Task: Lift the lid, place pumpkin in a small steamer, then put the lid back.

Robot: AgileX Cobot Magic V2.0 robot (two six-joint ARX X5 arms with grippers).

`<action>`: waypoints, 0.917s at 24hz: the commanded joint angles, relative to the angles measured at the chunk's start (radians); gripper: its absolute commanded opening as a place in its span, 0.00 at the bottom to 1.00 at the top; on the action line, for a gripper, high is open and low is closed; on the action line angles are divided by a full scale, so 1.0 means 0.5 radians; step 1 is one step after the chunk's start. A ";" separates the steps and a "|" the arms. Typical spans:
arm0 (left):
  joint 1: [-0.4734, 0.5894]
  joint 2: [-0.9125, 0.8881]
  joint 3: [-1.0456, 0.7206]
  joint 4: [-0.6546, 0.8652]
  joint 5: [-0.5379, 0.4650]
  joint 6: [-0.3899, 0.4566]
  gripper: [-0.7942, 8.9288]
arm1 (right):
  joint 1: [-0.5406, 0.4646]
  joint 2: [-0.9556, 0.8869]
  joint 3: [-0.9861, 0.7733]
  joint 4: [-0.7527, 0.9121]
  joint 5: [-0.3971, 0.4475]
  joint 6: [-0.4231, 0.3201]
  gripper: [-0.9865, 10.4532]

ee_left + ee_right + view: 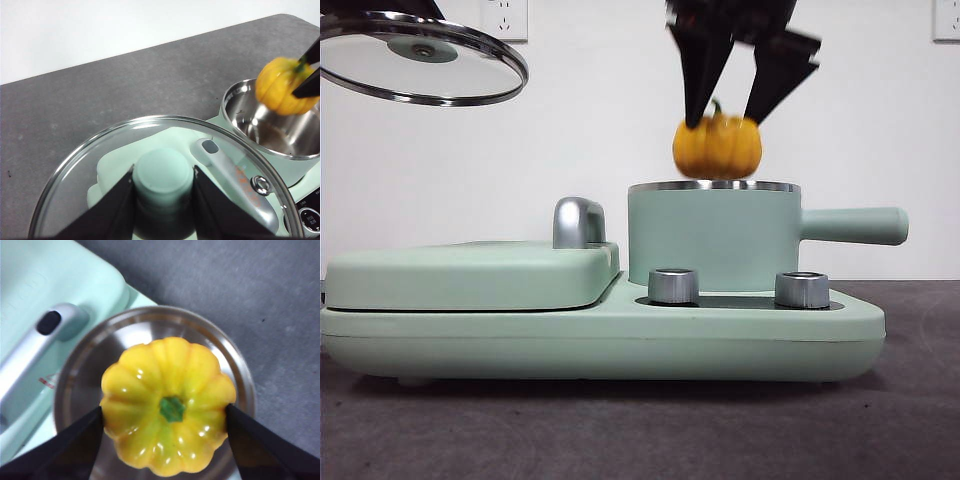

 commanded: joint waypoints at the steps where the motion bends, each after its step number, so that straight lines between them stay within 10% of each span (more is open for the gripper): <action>1: 0.000 0.002 0.042 0.069 0.004 -0.001 0.09 | 0.010 0.093 0.060 0.039 -0.005 -0.066 0.34; 22: 0.000 0.002 0.042 0.068 0.003 -0.001 0.09 | 0.028 0.475 0.059 0.190 -0.056 -0.079 0.34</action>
